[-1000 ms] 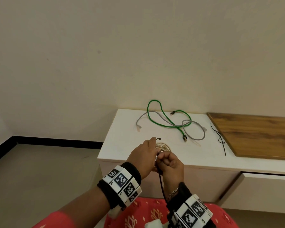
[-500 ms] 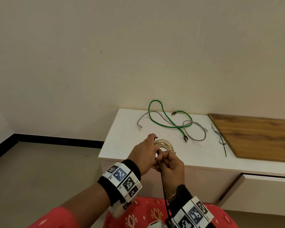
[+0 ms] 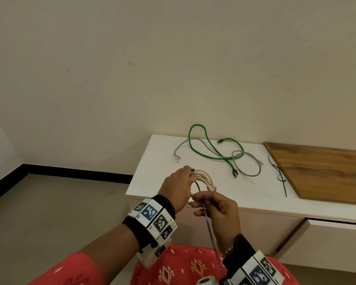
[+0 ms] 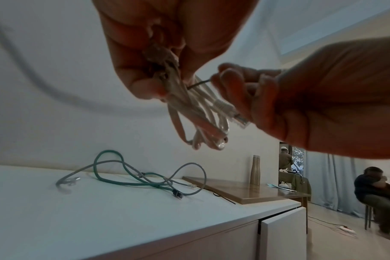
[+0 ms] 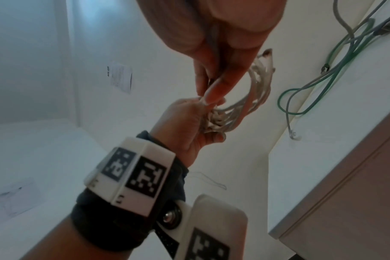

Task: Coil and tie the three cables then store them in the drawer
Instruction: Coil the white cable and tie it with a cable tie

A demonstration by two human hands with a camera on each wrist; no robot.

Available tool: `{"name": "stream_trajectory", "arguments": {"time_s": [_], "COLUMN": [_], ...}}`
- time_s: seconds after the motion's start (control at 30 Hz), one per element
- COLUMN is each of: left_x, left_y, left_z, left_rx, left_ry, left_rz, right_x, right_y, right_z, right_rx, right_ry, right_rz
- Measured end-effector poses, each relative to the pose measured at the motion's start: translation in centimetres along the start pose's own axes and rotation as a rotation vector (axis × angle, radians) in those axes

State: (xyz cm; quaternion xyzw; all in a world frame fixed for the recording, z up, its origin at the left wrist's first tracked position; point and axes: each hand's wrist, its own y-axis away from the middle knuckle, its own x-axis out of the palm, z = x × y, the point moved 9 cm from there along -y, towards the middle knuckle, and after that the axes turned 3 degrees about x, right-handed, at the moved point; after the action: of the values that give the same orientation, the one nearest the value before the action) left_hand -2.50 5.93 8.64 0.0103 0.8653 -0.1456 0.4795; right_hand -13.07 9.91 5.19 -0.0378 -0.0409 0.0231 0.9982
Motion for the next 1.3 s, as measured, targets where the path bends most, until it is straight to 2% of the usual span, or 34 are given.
{"name": "stream_trajectory", "arguments": {"time_s": [0.13,0.37,0.47,0.63,0.7,0.8,0.9,1.13,1.3], "left_x": [-0.4,-0.3,0.0,0.2,0.0,-0.1,-0.2,-0.5,-0.2], "left_y": [-0.5,-0.5,-0.4,-0.2,-0.1,0.0,0.2,0.2,0.3], "left_z": [0.9,1.4,0.7,-0.5,-1.0,-1.9,-2.5,-2.9,-3.1], "left_rx": [-0.031,-0.046,-0.012,0.031,0.052,0.090,0.107,0.124,0.138], "left_ry": [-0.015,-0.086,-0.112,-0.132,-0.128,-0.116,-0.113,-0.042,-0.056], "left_rz": [0.003,0.056,0.073,0.093,0.093,0.086,0.084,0.064,0.073], "right_x": [0.5,0.2,0.2,-1.0,-1.2,-1.4,-1.7,-2.5,-2.8], "right_y": [1.0,3.0,3.2,3.2,3.0,2.0,1.4,1.4,1.2], "right_z": [0.9,5.3,6.3,8.3,8.4,6.6,5.2,3.6,3.3], "right_rx": [-0.047,-0.347,-0.365,-0.364,-0.303,-0.089,0.023,0.146,0.180], "right_ry": [0.024,0.192,0.157,0.062,0.036,-0.032,0.038,0.099,0.117], "right_rz": [0.116,0.117,0.160,0.089,0.073,0.065,0.036,0.011,-0.016]}}
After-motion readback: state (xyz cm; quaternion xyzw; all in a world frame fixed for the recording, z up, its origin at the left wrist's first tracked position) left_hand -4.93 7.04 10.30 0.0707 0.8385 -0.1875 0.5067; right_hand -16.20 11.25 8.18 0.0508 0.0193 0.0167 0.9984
